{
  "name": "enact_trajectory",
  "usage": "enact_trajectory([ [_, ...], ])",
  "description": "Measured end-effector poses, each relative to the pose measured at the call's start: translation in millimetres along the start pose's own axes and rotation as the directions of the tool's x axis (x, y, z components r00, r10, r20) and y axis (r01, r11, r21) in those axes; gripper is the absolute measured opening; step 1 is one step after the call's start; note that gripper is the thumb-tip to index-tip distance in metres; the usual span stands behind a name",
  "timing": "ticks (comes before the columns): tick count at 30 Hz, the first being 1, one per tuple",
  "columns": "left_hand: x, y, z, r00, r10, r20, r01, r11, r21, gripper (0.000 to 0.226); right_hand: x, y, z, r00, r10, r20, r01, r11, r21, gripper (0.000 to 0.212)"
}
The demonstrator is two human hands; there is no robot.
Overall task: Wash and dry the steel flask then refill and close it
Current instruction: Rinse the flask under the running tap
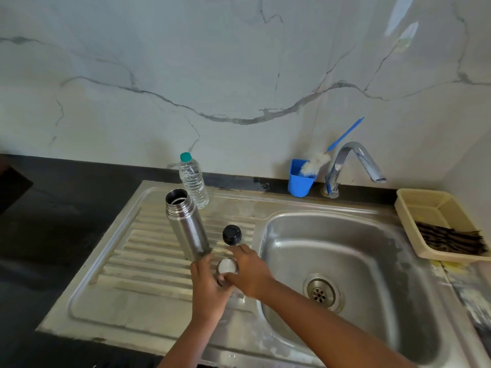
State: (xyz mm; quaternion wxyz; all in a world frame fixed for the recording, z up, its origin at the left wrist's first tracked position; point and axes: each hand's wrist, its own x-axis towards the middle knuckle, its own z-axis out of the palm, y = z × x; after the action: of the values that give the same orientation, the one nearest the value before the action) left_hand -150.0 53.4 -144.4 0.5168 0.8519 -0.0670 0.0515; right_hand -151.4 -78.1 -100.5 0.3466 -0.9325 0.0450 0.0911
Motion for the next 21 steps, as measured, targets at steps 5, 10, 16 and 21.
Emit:
enact_trajectory([
  [5,13.8,9.8,-29.6,0.955,-0.088,-0.283,0.079,0.996,-0.043,0.078,19.0,-31.3,-26.0,0.994,-0.069,-0.087,0.079,0.991,0.112,0.082],
  [10,61.7,18.3,-55.5,0.965,-0.133,-0.226,0.115,0.989,-0.092,0.097,39.9,-68.5,-40.5,0.994,-0.069,-0.086,0.084,0.979,0.186,0.091],
  [16,72.5,19.7,-57.3,0.986,-0.093,-0.140,0.082,0.993,-0.083,0.089,44.5,-83.0,-27.9,0.994,-0.032,-0.105,0.062,0.955,0.291,0.070],
  [21,72.5,23.1,-56.4,0.987,-0.106,-0.123,0.097,0.992,-0.077,0.061,40.4,-83.1,-18.4,0.990,-0.024,-0.140,0.071,0.937,0.343,0.069],
])
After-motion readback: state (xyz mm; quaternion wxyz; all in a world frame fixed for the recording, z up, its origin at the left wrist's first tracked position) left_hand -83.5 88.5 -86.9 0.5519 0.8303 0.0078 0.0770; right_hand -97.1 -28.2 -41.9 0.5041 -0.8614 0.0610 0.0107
